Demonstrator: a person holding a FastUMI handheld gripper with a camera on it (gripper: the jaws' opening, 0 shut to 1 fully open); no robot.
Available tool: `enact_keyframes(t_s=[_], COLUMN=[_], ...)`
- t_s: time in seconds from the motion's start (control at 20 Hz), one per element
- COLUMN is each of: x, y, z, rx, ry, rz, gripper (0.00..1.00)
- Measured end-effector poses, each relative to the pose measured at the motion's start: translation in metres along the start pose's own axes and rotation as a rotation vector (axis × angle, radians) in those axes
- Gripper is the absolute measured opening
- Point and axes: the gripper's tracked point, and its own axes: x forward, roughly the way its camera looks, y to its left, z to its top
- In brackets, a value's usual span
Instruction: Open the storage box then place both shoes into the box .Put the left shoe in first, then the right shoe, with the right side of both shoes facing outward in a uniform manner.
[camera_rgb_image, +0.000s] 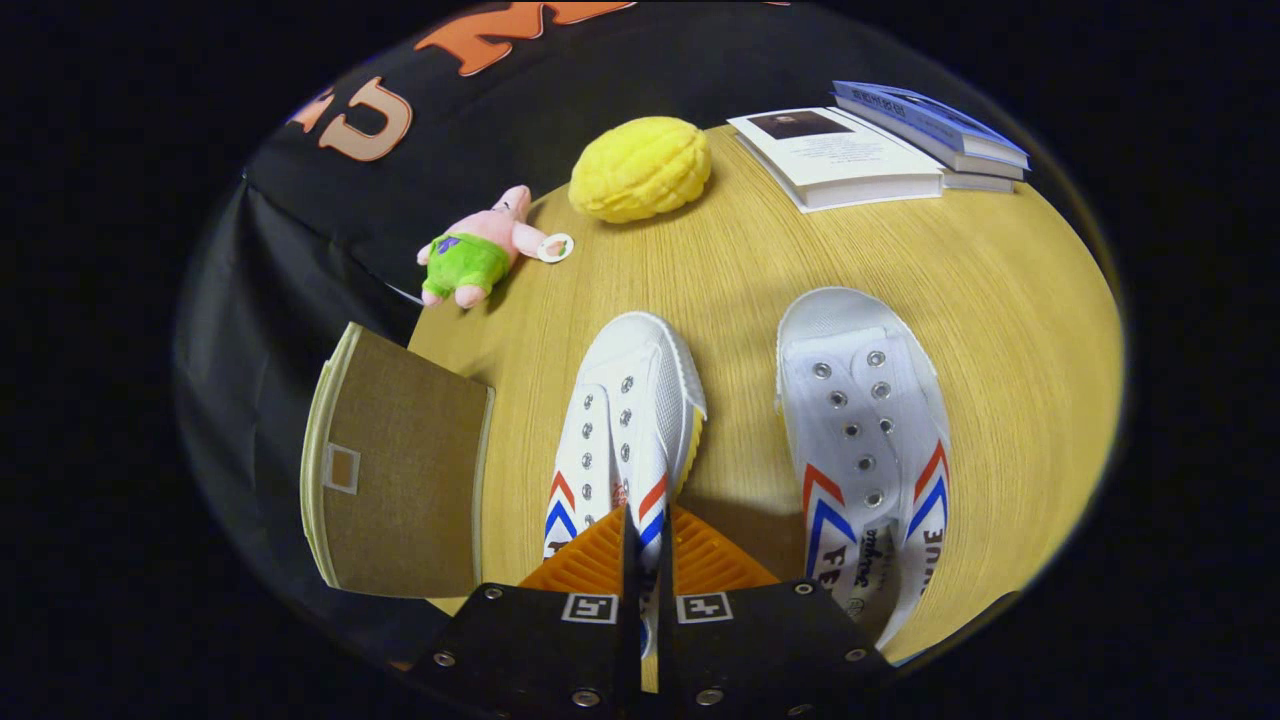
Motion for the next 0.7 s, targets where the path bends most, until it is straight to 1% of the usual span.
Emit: enact_keyframes(t_s=[0.2,0.4,0.55,0.7], x=[-0.031,-0.062,-0.079,-0.083], y=[0.053,0.115,0.158,0.204], z=[0.018,0.045,0.059,0.059], rx=[-0.011,-0.021,-0.079,-0.15], ry=[-0.054,-0.123,-0.15,-0.149], rz=[0.067,0.189,0.245,0.304], gripper=[0.07,0.07,0.07,0.07])
